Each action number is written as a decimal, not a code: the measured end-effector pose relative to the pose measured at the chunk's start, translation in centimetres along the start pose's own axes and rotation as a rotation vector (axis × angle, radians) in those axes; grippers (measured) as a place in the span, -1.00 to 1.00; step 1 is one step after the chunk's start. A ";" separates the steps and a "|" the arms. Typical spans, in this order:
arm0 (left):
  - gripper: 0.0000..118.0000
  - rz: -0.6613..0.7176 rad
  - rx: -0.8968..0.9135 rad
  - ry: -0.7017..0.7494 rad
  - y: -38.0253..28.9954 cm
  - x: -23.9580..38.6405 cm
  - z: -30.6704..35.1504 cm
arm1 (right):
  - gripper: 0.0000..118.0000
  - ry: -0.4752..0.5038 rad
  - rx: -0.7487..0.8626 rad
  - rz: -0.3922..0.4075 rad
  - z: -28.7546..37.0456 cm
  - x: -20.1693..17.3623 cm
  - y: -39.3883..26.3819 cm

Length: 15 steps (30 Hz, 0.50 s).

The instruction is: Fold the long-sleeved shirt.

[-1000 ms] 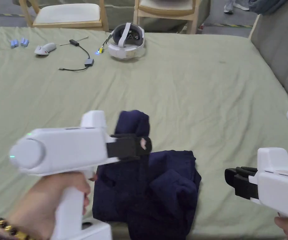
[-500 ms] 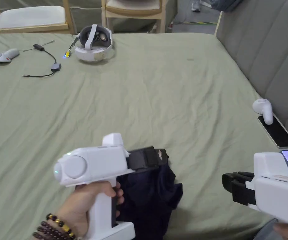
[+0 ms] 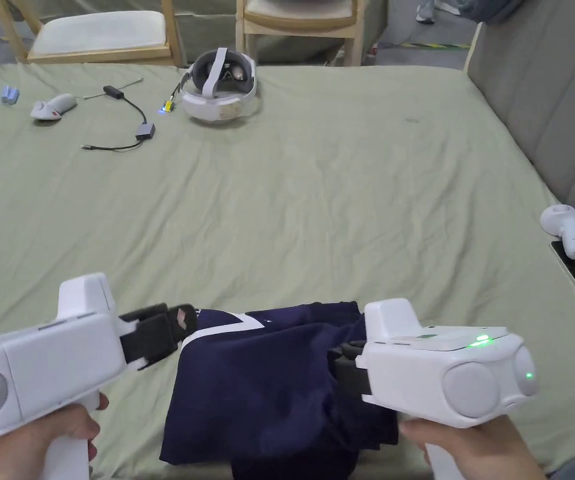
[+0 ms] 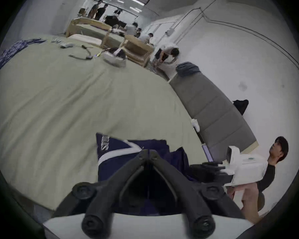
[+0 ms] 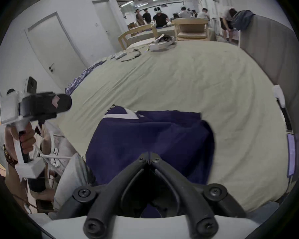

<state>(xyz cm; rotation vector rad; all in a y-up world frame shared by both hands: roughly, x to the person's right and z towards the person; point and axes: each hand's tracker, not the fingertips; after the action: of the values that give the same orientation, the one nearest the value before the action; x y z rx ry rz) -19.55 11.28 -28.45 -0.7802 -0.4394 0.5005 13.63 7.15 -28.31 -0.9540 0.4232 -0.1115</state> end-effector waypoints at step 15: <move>-0.94 0.011 -0.369 -0.233 -7.0 4.0 -16.8 | -1.00 -0.106 0.010 -0.079 4.9 3.6 -1.6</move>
<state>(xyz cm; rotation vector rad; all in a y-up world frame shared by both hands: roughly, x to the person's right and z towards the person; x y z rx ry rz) -5.40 0.08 -33.02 -1.0846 -0.7581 0.5303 19.07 8.98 -25.62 -0.9623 0.2873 -0.1345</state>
